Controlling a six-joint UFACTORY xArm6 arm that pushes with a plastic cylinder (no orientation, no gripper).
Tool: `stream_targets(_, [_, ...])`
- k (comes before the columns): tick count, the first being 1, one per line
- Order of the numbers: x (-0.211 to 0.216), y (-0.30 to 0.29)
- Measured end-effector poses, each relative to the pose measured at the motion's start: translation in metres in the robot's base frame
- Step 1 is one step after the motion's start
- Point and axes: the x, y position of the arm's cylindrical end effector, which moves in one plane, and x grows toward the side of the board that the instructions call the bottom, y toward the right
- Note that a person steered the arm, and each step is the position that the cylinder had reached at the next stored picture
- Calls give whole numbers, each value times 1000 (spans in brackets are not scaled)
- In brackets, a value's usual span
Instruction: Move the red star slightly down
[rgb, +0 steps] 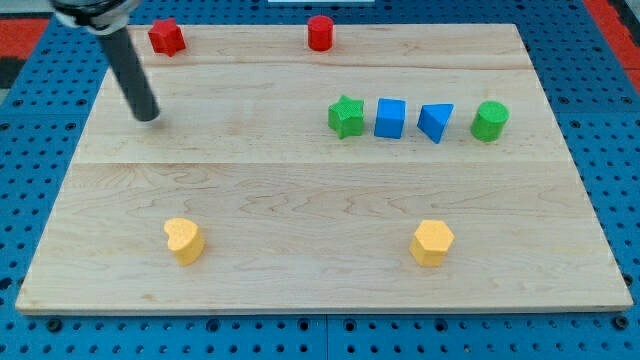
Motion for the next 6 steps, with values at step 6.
stream_targets(6, [-169,-43])
